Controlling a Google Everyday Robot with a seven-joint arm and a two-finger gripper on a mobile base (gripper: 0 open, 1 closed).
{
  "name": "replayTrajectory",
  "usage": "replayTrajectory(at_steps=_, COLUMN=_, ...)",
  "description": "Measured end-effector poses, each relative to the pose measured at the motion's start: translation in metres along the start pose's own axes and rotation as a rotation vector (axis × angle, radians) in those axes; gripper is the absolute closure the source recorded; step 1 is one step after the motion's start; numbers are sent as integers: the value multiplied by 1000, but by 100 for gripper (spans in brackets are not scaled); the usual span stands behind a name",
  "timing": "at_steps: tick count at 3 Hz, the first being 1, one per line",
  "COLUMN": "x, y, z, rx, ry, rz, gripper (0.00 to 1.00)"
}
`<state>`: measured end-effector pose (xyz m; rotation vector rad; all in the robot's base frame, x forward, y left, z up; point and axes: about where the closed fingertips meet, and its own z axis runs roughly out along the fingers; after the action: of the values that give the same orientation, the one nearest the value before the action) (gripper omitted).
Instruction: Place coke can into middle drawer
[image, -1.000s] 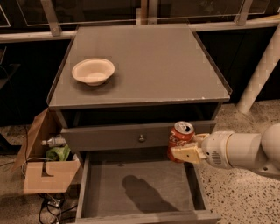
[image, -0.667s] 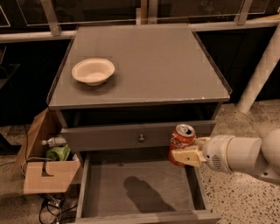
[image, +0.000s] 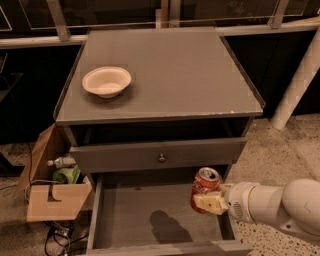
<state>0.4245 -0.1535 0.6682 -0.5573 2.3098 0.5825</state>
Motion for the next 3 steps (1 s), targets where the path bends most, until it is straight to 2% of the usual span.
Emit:
replayTrajectory(at_steps=2, x=7, y=2, z=6, rx=0, ry=5, rz=24, gripper=100)
replayTrajectory(at_steps=3, x=20, y=8, z=31, rx=-6, ry=-12, rz=81, gripper=100)
